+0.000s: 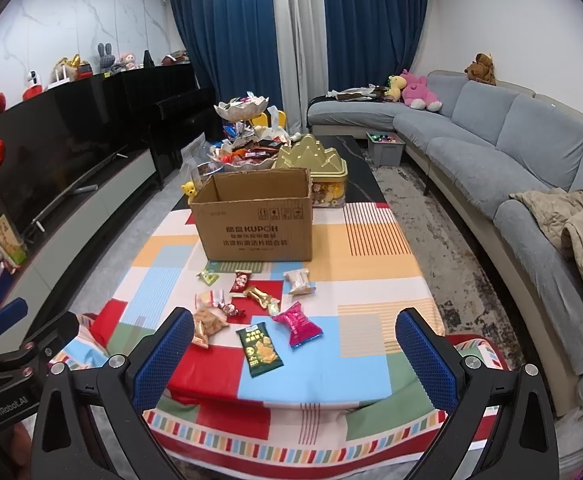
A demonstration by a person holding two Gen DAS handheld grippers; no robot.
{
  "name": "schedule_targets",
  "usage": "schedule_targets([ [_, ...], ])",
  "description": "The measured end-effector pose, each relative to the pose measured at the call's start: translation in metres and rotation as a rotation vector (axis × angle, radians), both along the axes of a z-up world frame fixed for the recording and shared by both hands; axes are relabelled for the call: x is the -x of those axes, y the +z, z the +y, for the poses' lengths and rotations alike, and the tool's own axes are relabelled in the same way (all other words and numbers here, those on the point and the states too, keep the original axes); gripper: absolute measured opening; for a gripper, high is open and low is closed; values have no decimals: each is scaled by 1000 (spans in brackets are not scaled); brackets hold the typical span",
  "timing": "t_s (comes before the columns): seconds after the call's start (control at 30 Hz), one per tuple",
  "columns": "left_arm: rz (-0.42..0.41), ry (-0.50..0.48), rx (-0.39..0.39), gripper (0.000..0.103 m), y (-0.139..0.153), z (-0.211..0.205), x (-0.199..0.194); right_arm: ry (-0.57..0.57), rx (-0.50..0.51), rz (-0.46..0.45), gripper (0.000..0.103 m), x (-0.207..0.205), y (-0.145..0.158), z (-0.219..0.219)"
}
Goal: Organize snacks
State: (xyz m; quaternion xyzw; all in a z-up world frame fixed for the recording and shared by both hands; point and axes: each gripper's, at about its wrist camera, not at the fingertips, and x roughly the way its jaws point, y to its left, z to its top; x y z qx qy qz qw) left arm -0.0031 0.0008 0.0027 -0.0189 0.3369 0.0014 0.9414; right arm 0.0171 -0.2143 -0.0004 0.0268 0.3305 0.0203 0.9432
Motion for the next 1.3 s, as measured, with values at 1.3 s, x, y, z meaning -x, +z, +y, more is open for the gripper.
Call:
schedule_targets([
  [1.3, -4, 0, 2, 102, 0, 0, 1, -1, 8, -9, 102, 2, -1, 2],
])
